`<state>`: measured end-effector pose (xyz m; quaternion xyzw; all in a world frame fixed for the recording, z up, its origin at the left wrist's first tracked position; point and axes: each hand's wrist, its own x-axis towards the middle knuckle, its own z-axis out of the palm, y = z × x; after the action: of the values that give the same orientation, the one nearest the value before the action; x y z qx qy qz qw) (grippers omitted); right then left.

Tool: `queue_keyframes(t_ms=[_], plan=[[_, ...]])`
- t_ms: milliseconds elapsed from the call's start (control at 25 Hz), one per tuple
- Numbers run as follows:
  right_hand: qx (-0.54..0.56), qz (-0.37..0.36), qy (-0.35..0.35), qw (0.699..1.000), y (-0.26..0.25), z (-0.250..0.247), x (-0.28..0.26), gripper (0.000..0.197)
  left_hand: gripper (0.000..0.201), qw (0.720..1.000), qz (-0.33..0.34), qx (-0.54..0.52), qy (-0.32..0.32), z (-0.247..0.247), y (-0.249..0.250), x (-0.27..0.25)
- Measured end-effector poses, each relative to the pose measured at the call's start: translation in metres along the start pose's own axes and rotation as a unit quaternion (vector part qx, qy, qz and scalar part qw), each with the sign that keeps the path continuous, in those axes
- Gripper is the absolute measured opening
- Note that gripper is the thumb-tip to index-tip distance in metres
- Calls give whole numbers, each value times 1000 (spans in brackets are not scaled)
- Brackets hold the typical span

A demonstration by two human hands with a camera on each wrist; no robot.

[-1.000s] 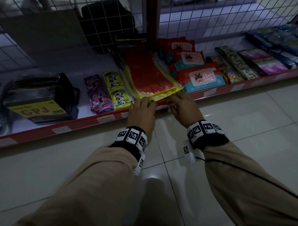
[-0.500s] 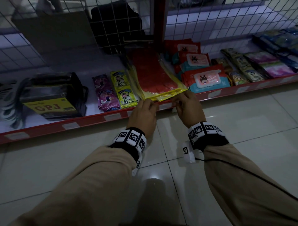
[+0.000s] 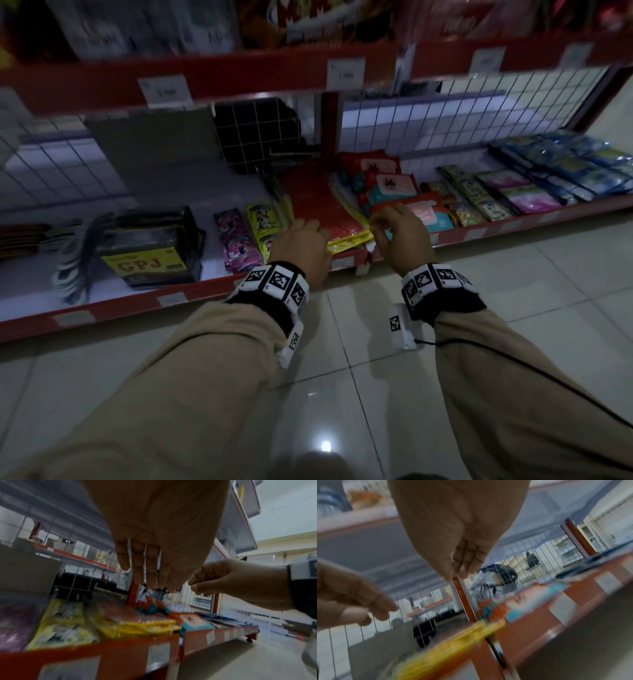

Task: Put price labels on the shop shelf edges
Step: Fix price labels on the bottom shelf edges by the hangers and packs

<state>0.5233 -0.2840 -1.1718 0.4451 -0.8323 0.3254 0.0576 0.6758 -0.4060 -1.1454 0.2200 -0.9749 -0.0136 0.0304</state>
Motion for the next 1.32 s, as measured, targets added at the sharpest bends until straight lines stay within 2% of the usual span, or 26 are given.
queue_keyframes(t_ms=[160,360,560,680,800,960,1080,1200,1320], plan=[[-15,-35,40,998,-42,-53,31,14,34,996,52,9,68,-79,4,20],[-30,-39,93,994,-92,-126,72,13,33,983,102,-8,151,-170,5,38],[-96,-4,86,992,-113,-165,89,10,31,973,137,-32,185,-214,-3,48],[-105,31,80,991,-106,-169,90,11,35,967,153,-60,192,-215,-6,55],[-107,29,93,989,-86,-168,88,12,39,964,155,-64,206,-202,1,64],[-118,18,105,987,-39,-175,96,22,40,965,154,-44,208,-174,30,92],[-120,13,155,980,3,-191,111,25,40,957,134,-1,256,-162,67,122],[-145,-40,185,971,37,-201,128,20,48,943,98,43,315,-154,101,148],[-153,-144,228,951,67,-200,143,17,48,926,56,34,371,-148,122,175]])
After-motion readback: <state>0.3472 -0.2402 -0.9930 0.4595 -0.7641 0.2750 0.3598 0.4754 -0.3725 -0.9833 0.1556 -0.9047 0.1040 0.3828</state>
